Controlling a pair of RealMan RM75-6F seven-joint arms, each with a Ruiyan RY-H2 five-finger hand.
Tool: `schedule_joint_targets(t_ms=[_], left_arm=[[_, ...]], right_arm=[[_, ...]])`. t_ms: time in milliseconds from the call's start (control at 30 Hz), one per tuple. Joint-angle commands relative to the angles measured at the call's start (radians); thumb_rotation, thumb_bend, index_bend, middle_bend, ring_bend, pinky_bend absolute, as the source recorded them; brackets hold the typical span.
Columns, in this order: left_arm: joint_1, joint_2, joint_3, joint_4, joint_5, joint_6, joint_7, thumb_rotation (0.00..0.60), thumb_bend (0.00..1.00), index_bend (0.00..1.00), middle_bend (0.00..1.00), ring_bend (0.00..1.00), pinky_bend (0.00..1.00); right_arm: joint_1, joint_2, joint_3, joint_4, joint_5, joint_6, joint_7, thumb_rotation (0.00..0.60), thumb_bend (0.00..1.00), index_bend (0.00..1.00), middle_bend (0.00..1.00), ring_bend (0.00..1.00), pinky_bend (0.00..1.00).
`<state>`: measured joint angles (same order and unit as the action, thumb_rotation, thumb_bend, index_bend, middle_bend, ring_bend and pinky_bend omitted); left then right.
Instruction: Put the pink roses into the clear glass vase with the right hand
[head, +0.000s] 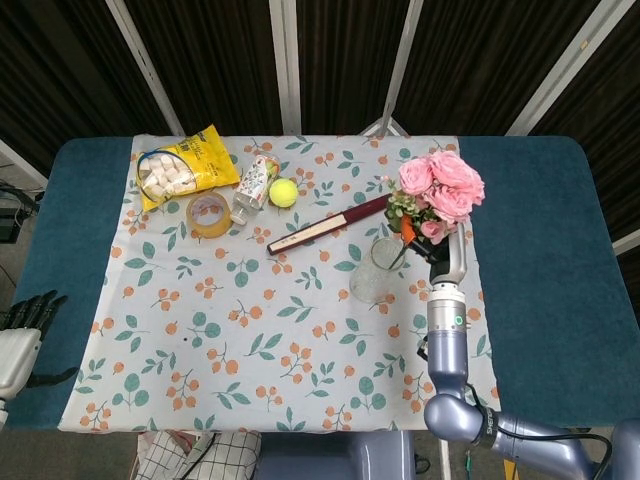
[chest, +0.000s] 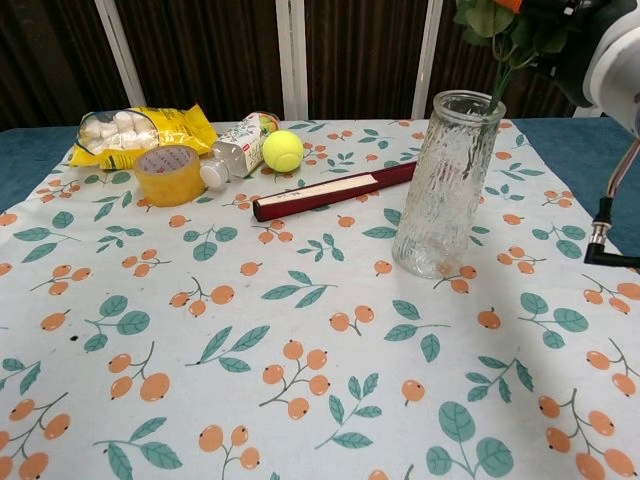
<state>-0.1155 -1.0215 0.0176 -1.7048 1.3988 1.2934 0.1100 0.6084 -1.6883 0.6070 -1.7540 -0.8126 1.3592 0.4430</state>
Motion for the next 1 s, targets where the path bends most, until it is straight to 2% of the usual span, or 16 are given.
schedule_joint_targets(t_ms=[33,400,767,1000], left_arm=[[0.000,0.000,0.000,-0.001,0.000,0.000,-0.002,0.600,0.00,0.00,0.00,0.00,0.00],[-0.001,0.002,0.003,0.000,0.005,0.001,-0.006,0.600,0.00,0.00,0.00,0.00,0.00],[-0.001,0.004,0.005,0.001,0.006,0.001,-0.012,0.600,0.00,0.00,0.00,0.00,0.00],[-0.002,0.006,0.005,-0.001,0.001,-0.003,-0.015,0.600,0.00,0.00,0.00,0.00,0.00]], right_arm=[[-0.010,-0.010,-0.020,0.011,-0.024,0.002,-0.004,0.600,0.50,0.63,0.53,0.32,0.11],[-0.030,-0.046,-0.048,0.014,-0.071,0.016,-0.005,0.600,0.49,0.55,0.44,0.23,0.06],[-0.022,-0.096,-0.052,0.039,-0.092,0.023,-0.030,0.600,0.49,0.54,0.40,0.19,0.05],[-0.016,-0.120,-0.058,0.068,-0.100,0.013,-0.050,0.600,0.50,0.44,0.35,0.14,0.02]])
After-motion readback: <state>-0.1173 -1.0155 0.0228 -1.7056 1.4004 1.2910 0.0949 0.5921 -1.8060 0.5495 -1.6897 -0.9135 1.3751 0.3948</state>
